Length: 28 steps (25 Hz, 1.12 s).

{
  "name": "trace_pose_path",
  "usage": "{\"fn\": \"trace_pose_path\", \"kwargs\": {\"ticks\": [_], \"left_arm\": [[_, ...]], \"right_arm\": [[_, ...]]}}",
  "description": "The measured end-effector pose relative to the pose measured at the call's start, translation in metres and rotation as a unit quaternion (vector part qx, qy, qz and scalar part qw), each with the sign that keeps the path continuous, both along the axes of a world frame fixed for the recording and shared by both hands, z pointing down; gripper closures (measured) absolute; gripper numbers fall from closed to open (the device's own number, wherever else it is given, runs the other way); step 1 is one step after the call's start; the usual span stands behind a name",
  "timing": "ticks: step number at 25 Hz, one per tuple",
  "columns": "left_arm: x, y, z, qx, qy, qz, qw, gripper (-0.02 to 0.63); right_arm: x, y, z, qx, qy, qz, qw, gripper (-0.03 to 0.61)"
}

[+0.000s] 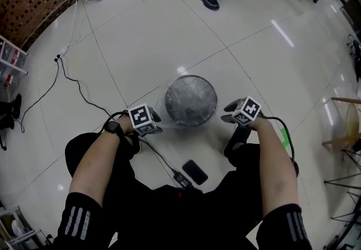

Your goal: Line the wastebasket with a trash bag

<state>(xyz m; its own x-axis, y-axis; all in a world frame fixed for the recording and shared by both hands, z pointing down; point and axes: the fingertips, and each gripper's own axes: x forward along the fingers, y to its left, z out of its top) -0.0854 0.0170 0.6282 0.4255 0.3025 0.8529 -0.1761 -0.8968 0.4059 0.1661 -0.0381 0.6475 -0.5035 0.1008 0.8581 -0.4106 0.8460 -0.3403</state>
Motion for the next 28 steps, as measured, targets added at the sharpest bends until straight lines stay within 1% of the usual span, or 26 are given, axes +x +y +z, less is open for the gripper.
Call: {"fn": "trace_pose_path", "kwargs": {"ticks": [2, 3, 4, 5, 6, 7, 8, 9, 10, 11, 13, 15, 19, 23, 28], "left_arm": [[0.004, -0.009, -0.022, 0.004, 0.03, -0.018, 0.9994, 0.437], [0.003, -0.017, -0.031, 0.015, 0.036, -0.026, 0.9989, 0.43], [0.001, -0.027, -0.036, 0.041, 0.036, -0.031, 0.998, 0.416], [-0.003, -0.042, -0.038, 0.08, 0.029, -0.038, 0.9956, 0.401], [-0.007, -0.059, -0.037, 0.123, 0.02, -0.046, 0.9911, 0.379], [-0.01, -0.074, -0.034, 0.157, 0.011, -0.054, 0.9861, 0.371], [-0.012, -0.085, -0.029, 0.176, 0.003, -0.059, 0.9827, 0.359], [-0.012, -0.091, -0.022, 0.184, -0.004, -0.058, 0.9811, 0.337], [-0.01, -0.095, -0.014, 0.188, -0.01, -0.05, 0.9807, 0.31], [-0.006, -0.097, -0.005, 0.192, -0.014, -0.037, 0.9806, 0.301], [0.006, -0.098, 0.014, 0.193, -0.009, -0.016, 0.981, 0.281], [0.014, -0.097, 0.028, 0.189, -0.004, -0.007, 0.982, 0.272], [0.018, -0.098, 0.049, 0.184, -0.006, -0.001, 0.9829, 0.265], [0.025, -0.104, 0.065, 0.177, 0.007, -0.018, 0.984, 0.265], [0.033, -0.1, 0.087, 0.167, 0.009, 0.0, 0.9859, 0.264]], "right_arm": [[-0.006, -0.009, -0.004, 0.025, -0.006, 0.007, 1.0, 0.396], [-0.008, -0.011, -0.003, 0.035, -0.005, 0.005, 0.999, 0.39], [-0.01, -0.013, -0.001, 0.044, 0.0, 0.001, 0.999, 0.383], [-0.011, -0.014, 0.002, 0.051, 0.005, -0.004, 0.999, 0.376], [-0.011, -0.015, 0.005, 0.056, 0.009, -0.007, 0.998, 0.373], [-0.013, -0.016, 0.007, 0.06, 0.011, -0.009, 0.998, 0.371], [-0.016, -0.017, 0.009, 0.062, 0.01, -0.011, 0.998, 0.371], [-0.019, -0.018, 0.01, 0.064, 0.008, -0.014, 0.998, 0.371], [-0.022, -0.019, 0.011, 0.066, 0.007, -0.016, 0.998, 0.371], [-0.025, -0.02, 0.012, 0.068, 0.005, -0.017, 0.998, 0.369], [-0.03, -0.024, 0.014, 0.074, 0.003, -0.013, 0.997, 0.367], [-0.034, -0.028, 0.02, 0.079, 0.002, -0.012, 0.997, 0.358], [-0.038, -0.031, 0.032, 0.079, -0.001, -0.014, 0.997, 0.343], [-0.038, -0.032, 0.049, 0.067, 0.0, -0.01, 0.998, 0.335], [-0.036, -0.032, 0.077, 0.058, 0.011, -0.002, 0.998, 0.333]]}}
